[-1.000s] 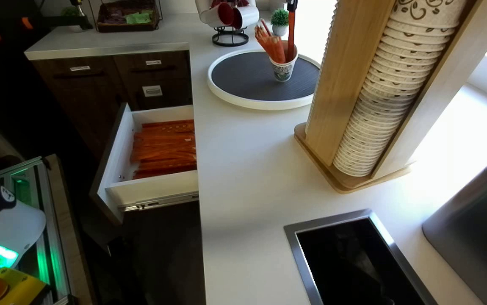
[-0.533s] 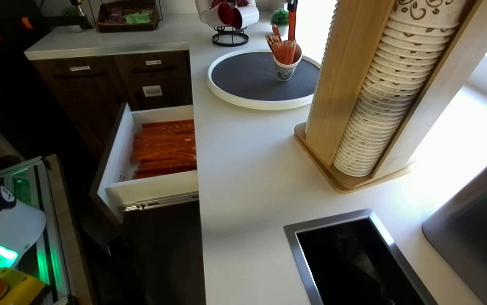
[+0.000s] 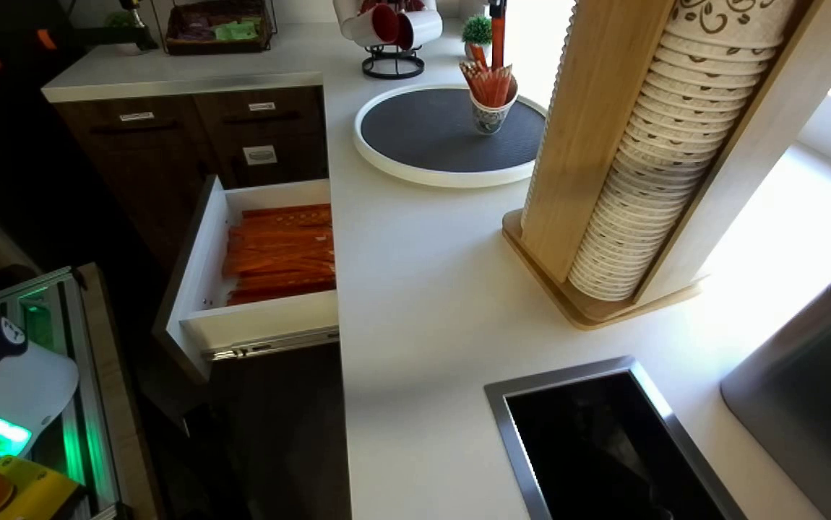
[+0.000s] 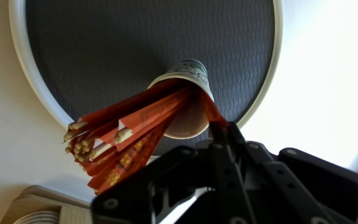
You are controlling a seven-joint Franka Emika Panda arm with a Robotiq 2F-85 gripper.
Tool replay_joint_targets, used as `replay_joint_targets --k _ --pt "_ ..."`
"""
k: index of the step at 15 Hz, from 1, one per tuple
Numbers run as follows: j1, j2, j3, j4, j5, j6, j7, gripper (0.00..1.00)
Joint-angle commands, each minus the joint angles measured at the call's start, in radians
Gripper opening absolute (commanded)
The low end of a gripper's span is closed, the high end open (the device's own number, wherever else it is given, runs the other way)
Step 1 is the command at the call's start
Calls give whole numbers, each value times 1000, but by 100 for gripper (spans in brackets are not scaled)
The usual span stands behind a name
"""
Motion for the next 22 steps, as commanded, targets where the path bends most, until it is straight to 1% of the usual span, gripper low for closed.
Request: replay_joint_targets --k 1,4,7,9,14,17,22 --pt "17 49 5 90 -39 -88 -33 2" --pt "17 74 25 155 -46 -199 -125 2" --pt "29 104 24 223 -81 -315 -201 2" --pt "44 127 17 255 -115 -347 -241 2" --pt "67 169 8 315 -173 -331 -293 2" --pt "72 184 11 337 -183 -312 -310 2" --pt "89 205 10 380 -201 -332 -360 2"
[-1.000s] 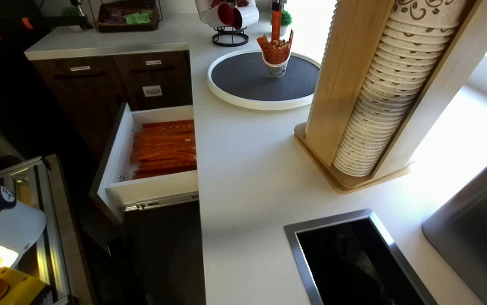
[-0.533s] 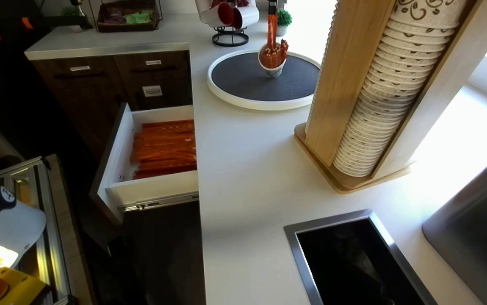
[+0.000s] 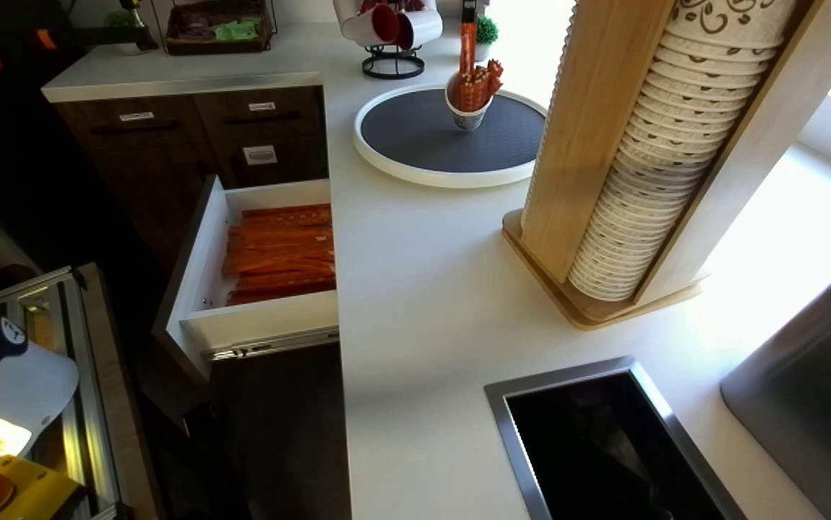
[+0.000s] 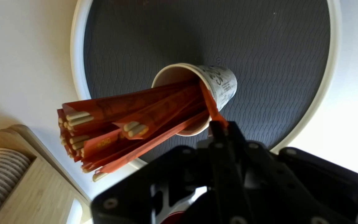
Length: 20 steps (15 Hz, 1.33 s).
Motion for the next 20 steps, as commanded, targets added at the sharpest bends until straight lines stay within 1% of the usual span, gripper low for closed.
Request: replay_joint_targets --k 1,6,9,13,20 --pt "25 49 -9 77 -46 -36 -43 2" --pt "67 79 -16 131 -118 -74 -114 2" --pt "79 97 -19 166 -155 -64 -175 2" --pt "78 121 -9 193 -166 -37 -302 2" --pt "83 146 -6 230 -164 -31 -506 2"
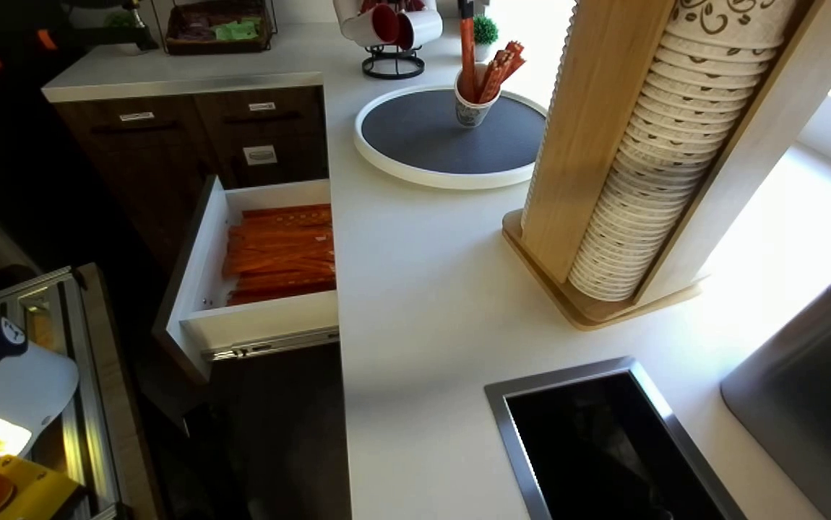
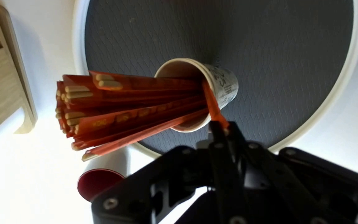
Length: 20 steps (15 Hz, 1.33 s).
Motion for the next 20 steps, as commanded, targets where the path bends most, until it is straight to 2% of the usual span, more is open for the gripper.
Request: replay_joint_targets --k 1,9,20 --pt "8 49 2 68 -17 -3 -92 2" --pt "7 77 37 91 16 82 -142 2" --pt "-14 114 88 92 58 244 -138 2"
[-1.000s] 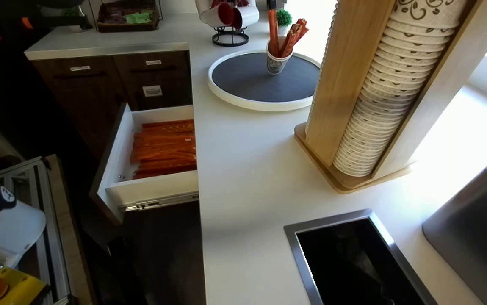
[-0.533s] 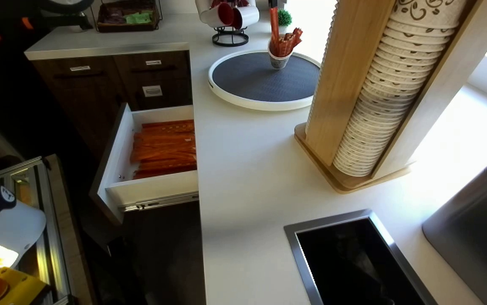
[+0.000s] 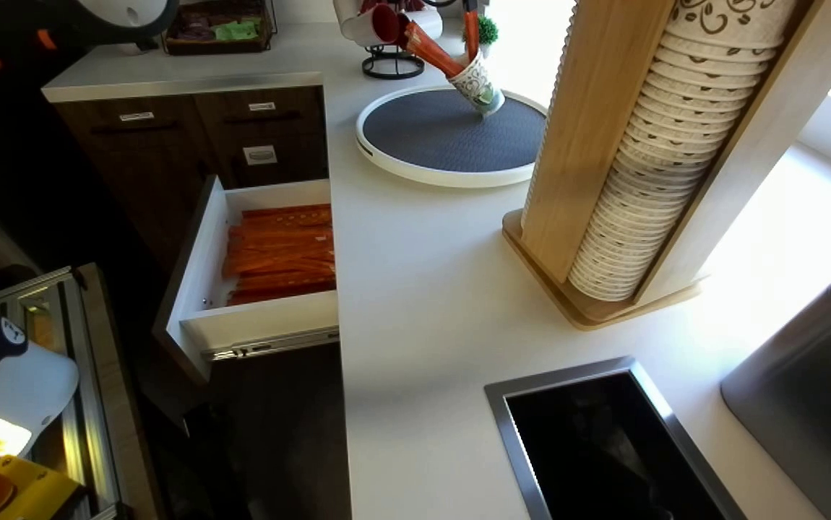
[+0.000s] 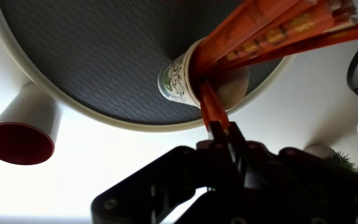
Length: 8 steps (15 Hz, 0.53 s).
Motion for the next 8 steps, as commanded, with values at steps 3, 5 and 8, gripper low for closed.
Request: replay_joint_targets --k 3,5,8 --pt "-16 42 11 42 13 50 6 2" --pt "-20 45 8 41 13 64 31 2" --pt "-25 51 3 40 9 89 70 2"
